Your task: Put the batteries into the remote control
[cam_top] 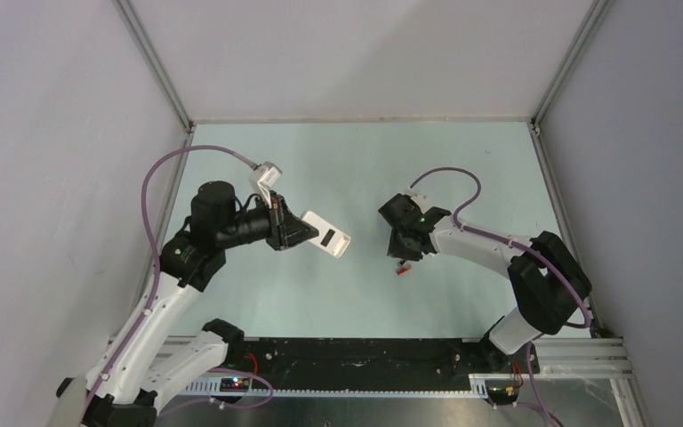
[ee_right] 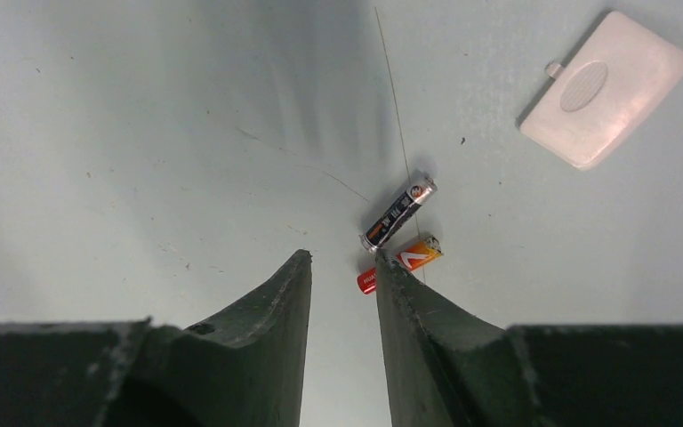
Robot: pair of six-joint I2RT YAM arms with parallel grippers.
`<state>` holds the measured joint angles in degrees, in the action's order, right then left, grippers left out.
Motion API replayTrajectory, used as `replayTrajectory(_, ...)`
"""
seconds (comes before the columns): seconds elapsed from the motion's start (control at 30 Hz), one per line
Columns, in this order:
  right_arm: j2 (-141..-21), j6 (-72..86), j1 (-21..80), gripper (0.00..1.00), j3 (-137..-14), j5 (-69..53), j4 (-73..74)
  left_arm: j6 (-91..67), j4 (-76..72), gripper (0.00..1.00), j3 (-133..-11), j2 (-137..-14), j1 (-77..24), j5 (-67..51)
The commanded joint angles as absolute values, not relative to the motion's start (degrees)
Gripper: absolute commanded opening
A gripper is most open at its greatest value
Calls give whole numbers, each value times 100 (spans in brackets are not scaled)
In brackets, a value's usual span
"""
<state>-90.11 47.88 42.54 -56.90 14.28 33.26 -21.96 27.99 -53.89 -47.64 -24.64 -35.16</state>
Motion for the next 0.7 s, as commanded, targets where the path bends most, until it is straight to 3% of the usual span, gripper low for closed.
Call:
replayTrajectory(0.0, -8752, 4944, 4308, 37, -5805, 1615, 3592, -2044, 2611, 0, -5442, -4747, -2479, -3600)
replayTrajectory(0.37, -8377, 5892, 4301, 28, -5261, 1798, 3837, -2045, 2619, 0, -5399, -4770, -2481, -3746)
replayTrajectory(0.67, -8514, 7012, 4172, 30, -4982, 1192, 3498, -2202, 2618, 0, -5375, -4802, -2479, -3625)
